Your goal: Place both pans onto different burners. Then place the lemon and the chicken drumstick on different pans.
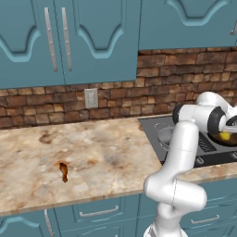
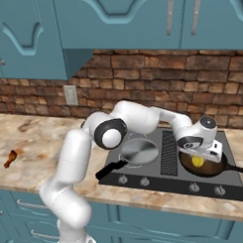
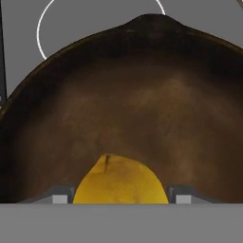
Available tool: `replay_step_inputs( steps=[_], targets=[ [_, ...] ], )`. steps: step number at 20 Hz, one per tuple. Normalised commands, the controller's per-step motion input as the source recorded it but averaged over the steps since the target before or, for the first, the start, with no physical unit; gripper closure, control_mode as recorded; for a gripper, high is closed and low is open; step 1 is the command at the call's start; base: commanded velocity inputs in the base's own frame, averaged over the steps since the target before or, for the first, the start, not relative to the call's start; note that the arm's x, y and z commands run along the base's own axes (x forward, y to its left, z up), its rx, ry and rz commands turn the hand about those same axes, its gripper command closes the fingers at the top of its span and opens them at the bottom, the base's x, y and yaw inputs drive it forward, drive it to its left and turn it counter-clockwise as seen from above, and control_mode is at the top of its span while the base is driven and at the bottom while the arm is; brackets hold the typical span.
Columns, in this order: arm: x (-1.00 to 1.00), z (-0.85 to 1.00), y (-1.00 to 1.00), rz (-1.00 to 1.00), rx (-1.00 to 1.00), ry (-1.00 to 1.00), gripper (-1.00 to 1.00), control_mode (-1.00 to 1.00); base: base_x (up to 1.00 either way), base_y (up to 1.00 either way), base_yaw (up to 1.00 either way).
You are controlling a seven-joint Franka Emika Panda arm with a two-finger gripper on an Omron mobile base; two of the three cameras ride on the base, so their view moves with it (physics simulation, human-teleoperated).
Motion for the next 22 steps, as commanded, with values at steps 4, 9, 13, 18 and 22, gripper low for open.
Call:
replay_step_inputs(
  steps=[4,9,13,18,22],
  targets=[
    [-0.03,0.0,0.05,0.0,-0.01,-0.03,-1.0,-1.0,0.0,0.0,0.0],
    [-0.02,0.14,0.04,0.0,0.0,-0.06,-1.0,-1.0,0.0,0.0,0.0],
    [0.0,0.38,0.15,0.0,0.0,0.0,-1.0,-1.0,0.0,0.0,0.0],
    [-0.03,0.37,0.32,-0.01,0.0,0.0,-1.0,-1.0,0.0,0.0,0.0],
    [-0.04,0.41,0.35,-0.01,0.0,0.01,-1.0,-1.0,0.0,0.0,0.0]
  ],
)
